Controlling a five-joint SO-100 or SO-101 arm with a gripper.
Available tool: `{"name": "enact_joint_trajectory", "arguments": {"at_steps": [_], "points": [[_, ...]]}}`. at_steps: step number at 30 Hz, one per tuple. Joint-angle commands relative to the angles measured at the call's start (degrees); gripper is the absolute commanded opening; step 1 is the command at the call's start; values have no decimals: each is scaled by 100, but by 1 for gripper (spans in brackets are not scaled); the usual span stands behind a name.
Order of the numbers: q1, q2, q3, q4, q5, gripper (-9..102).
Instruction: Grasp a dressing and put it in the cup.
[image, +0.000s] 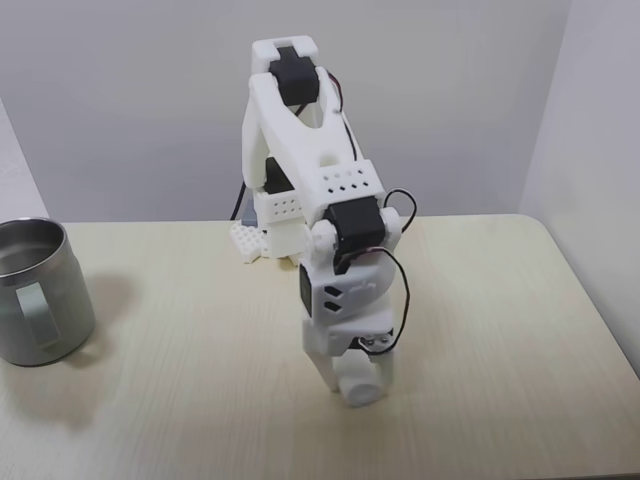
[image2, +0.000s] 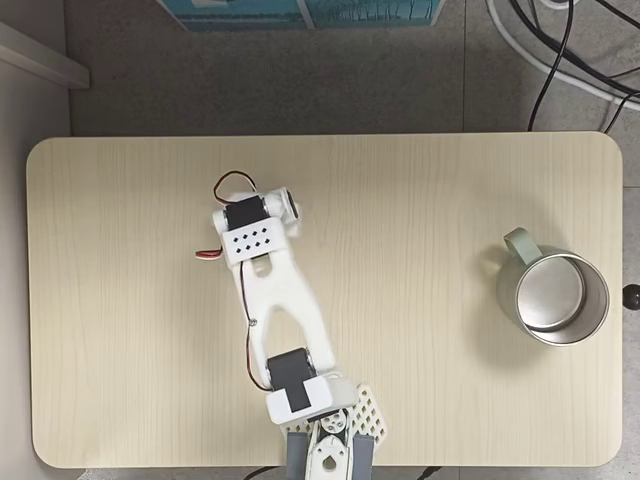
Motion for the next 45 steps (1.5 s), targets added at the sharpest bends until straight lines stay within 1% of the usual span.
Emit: {"name": "enact_joint_trajectory", "arguments": {"at_steps": [1, 7, 10, 15, 20, 22, 25, 28, 34, 38, 41, 45], "points": [[-44, -105, -79, -35, 123, 0], [-149, -809, -448, -70, 431, 0], [-141, -1679, -554, 237, 694, 0], [53, -3410, -387, 1169, 1266, 0], [369, -4834, 176, 2566, 1547, 0], [598, -5344, 378, 2944, 1652, 0], [1143, -5792, 712, 3252, 2013, 0], [1995, -5862, 1107, 3401, 2654, 0], [3973, -5880, 1723, 3287, 4122, 0], [5168, -5388, 2276, 3313, 5036, 0], [5801, -4913, 2575, 3313, 5440, 0], [6328, -4500, 2540, 3094, 5616, 0]]}}
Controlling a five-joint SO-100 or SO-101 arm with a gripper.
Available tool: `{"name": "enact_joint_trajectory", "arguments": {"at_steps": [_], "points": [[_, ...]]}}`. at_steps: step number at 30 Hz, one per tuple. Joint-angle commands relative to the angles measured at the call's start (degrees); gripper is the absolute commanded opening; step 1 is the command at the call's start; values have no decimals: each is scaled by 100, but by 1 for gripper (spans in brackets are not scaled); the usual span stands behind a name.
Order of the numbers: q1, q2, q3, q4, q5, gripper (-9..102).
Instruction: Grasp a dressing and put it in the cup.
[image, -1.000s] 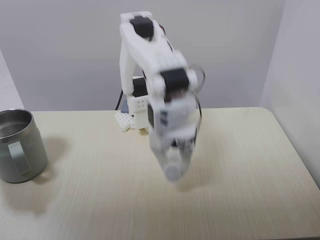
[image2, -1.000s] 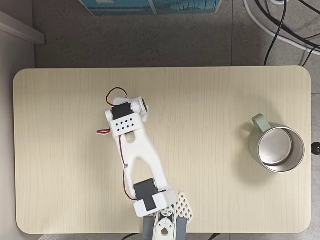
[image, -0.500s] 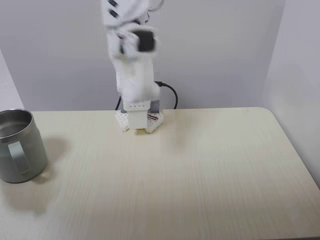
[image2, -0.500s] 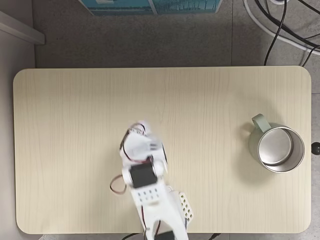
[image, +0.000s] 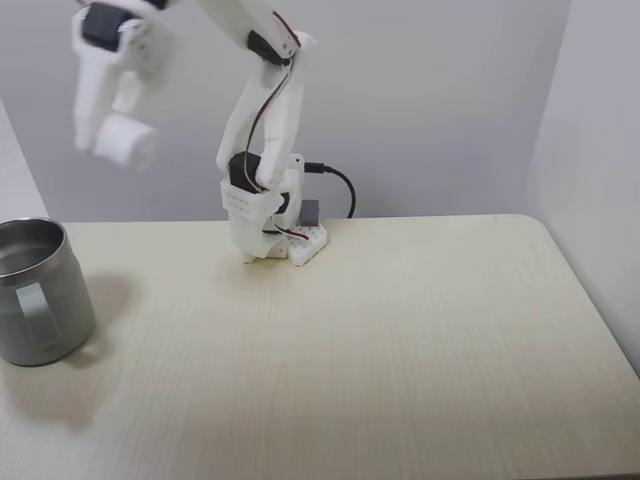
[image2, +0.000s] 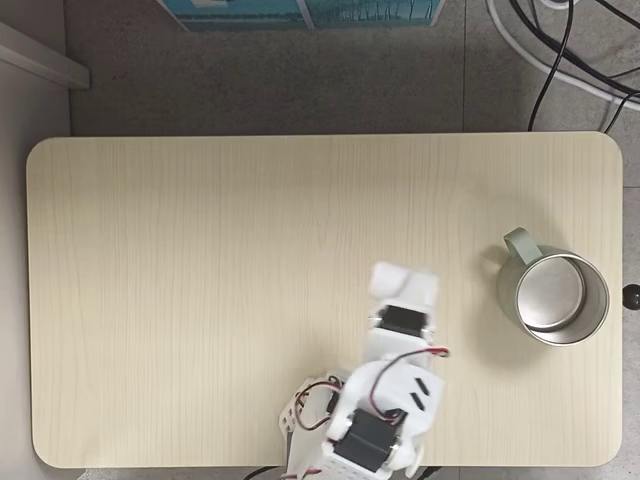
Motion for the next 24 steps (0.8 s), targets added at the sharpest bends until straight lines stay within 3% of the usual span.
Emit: {"name": "enact_joint_trajectory", "arguments": {"at_steps": [1, 14, 24], "points": [[439, 246, 44, -281, 105, 0], [1503, 1644, -800, -1942, -316, 0], [2250, 2496, -782, -2628, -729, 0]]}}
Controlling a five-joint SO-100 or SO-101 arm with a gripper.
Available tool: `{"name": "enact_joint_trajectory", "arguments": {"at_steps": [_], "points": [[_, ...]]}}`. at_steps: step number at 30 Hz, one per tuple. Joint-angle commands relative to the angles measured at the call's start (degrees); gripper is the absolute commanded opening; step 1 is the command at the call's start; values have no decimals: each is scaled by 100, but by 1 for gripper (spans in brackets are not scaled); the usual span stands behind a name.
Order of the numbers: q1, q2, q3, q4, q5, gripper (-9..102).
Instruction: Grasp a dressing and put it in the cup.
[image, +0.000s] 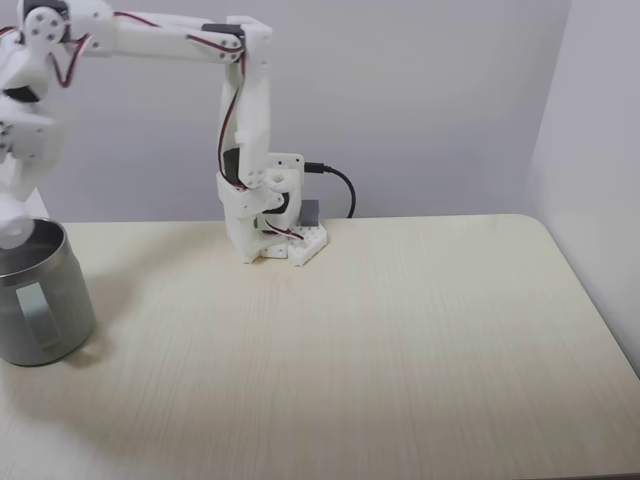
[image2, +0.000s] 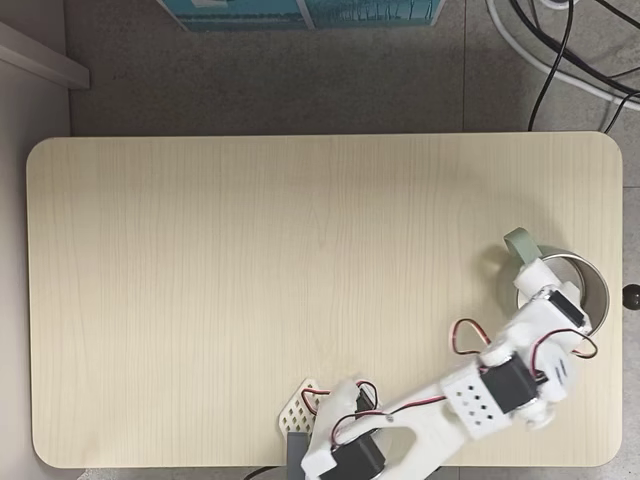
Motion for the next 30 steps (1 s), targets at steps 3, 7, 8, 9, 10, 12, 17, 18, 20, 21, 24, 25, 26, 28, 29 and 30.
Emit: {"name": "enact_joint_trajectory", "arguments": {"at_steps": [3, 7, 8, 9, 10, 12, 17, 18, 20, 21, 24, 25, 26, 28, 29, 30], "points": [[62, 158, 18, -193, -132, 0], [53, 220, 18, -264, -123, 0], [44, 229, 18, -264, -123, 0], [44, 229, 9, -264, -114, 1], [53, 229, 0, -264, -105, 2], [97, 185, -26, -255, -132, 11], [141, 0, -79, 9, -272, 27], [141, -88, -149, 26, -299, 27], [123, -272, -308, 26, -308, 27], [123, -352, -378, 26, -316, 27], [141, -439, -527, -9, -369, 27], [141, -439, -536, -18, -387, 27], [141, -431, -536, -18, -396, 27], [132, -422, -545, -26, -396, 27], [123, -422, -545, -26, -396, 27], [123, -422, -545, -26, -396, 27]]}}
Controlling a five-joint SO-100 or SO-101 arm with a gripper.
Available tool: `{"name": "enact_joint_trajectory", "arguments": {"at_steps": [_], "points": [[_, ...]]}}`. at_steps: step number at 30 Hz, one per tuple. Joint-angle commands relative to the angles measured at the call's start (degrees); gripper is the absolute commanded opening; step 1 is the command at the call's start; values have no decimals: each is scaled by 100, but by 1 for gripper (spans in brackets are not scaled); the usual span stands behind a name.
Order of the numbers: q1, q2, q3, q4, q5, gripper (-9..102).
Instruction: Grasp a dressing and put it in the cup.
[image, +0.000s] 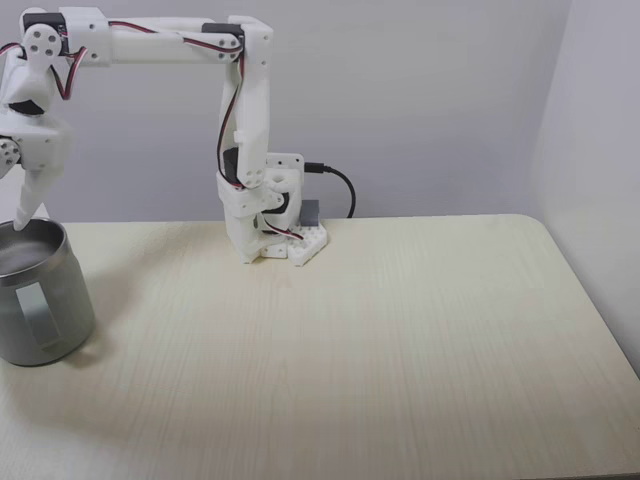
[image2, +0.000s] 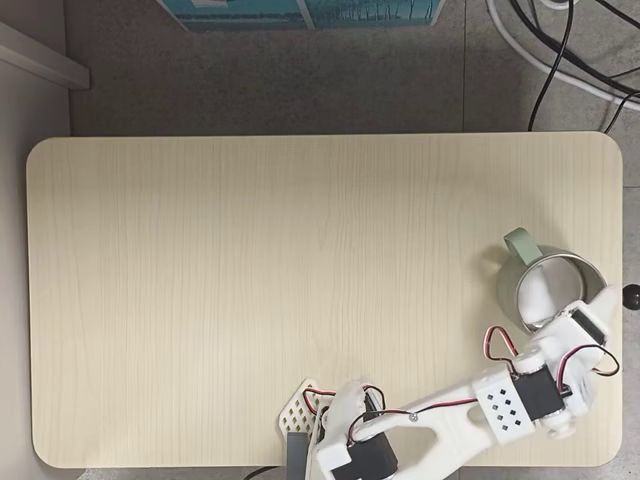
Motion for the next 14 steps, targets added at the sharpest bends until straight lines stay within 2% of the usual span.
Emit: {"name": "enact_joint_trajectory", "arguments": {"at_steps": [1, 14], "points": [[0, -246, 18, -26, -26, 27], [-53, -615, -633, -580, -26, 26]]}}
